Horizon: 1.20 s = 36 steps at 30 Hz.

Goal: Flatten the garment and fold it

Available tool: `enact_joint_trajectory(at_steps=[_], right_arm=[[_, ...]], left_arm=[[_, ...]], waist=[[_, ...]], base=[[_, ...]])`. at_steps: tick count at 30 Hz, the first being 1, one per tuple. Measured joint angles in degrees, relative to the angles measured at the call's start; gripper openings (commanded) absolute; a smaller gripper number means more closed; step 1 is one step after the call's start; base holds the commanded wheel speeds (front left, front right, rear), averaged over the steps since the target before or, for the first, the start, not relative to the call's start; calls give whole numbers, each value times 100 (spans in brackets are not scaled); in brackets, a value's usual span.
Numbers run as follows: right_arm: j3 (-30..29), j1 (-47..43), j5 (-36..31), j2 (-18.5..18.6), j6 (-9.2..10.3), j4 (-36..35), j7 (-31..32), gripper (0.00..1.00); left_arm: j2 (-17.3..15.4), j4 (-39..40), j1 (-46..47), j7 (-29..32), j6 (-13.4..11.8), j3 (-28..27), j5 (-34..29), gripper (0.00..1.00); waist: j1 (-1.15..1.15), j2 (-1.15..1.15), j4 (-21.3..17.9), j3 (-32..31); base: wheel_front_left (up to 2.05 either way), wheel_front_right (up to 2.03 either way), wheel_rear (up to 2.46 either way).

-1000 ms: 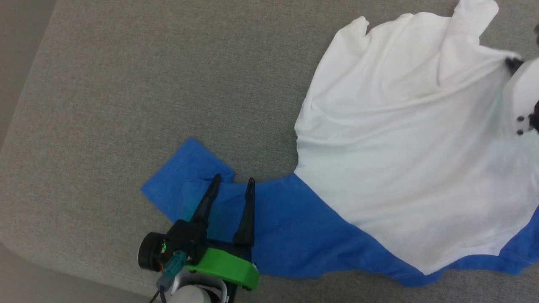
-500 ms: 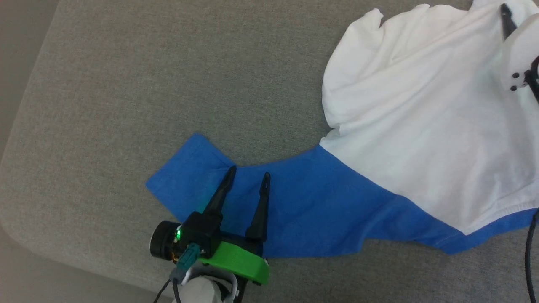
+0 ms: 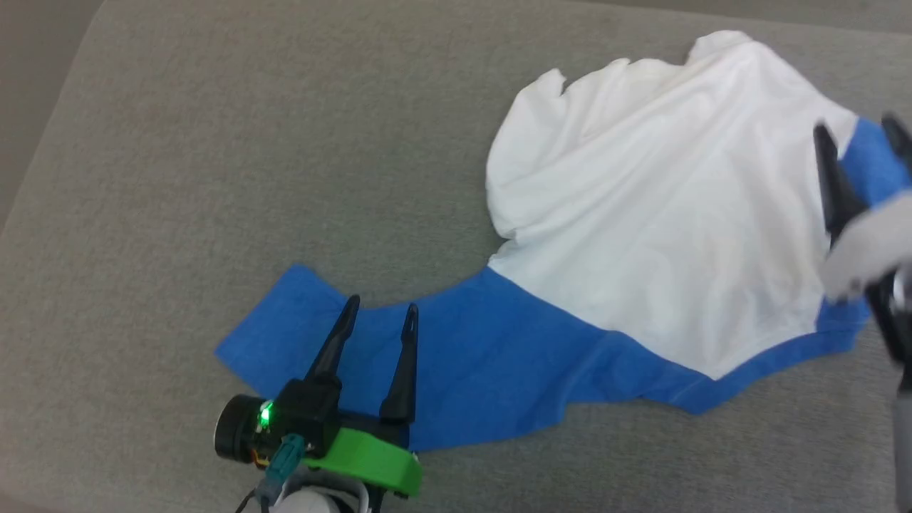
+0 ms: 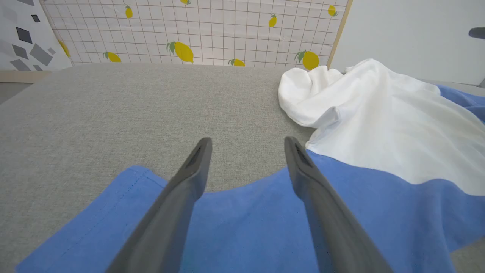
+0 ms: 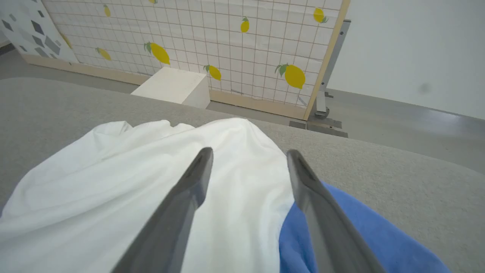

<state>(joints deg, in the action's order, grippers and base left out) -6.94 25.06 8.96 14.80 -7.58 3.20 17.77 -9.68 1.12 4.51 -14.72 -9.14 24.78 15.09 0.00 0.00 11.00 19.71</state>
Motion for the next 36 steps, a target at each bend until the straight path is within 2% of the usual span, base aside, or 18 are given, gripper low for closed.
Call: enact_joint_trajectory(at_steps=[3, 7, 12, 15, 17, 20, 26, 29, 31, 36], right_arm=[[-271, -1090, -86, -347, 0, -958, 74, 100], [-576, -2325, -279, -882, 0, -1750, 2, 100], [-820, -3404, -240, -1193, 0, -2105, -290, 100], [-1005, -3669, 327, -1191, 0, -2009, -498, 100], [-1100, -3769, 372, -1192, 0, -1958, -705, 100], [-1171, -3768, 358, -1190, 0, -1967, -723, 100], [-1201, -3754, 311, -1190, 0, -2046, -698, 100], [-1128, -3734, 314, -1190, 0, -2056, -654, 100], [-1087, -3726, 321, -1191, 0, -2052, -638, 100], [-977, -3679, 331, -1191, 0, -2017, -637, 100]], left_arm=[[-102, 78, -171, 9, -20, 3, 0, 100], [-169, 172, -372, 27, -75, -9, 0, 100], [-274, 247, -723, 27, -155, 3, -1, 100], [-319, 298, -898, 29, -177, 38, -7, 100], [-494, 420, -896, 233, -40, 294, -245, 100], [-601, 508, -659, 617, 305, 654, -370, 100], [-669, 276, 231, 2131, 1161, 1405, -548, 100], [-668, 33, 557, 2881, 1373, 1645, -543, 100], [-625, -77, 706, 3177, 1414, 1695, -499, 100], [-521, -378, 948, 3531, 1429, 1750, -469, 100]], waist=[[0, 0, -186, -169], [0, 0, -376, -378], [0, 0, -554, -624], [0, 0, -655, -763], [-1, 0, -765, -939], [-1, 0, -809, -1035], [0, 0, -765, -990], [0, 0, -756, -894], [-1, 0, -766, -832], [0, 0, -867, -674]], base=[[0, 0, 0], [0, 0, 0], [0, 0, 0], [0, 0, 0], [0, 0, 0], [0, 0, 0], [0, 0, 0], [0, 0, 0], [0, 0, 0], [0, 0, 0]])
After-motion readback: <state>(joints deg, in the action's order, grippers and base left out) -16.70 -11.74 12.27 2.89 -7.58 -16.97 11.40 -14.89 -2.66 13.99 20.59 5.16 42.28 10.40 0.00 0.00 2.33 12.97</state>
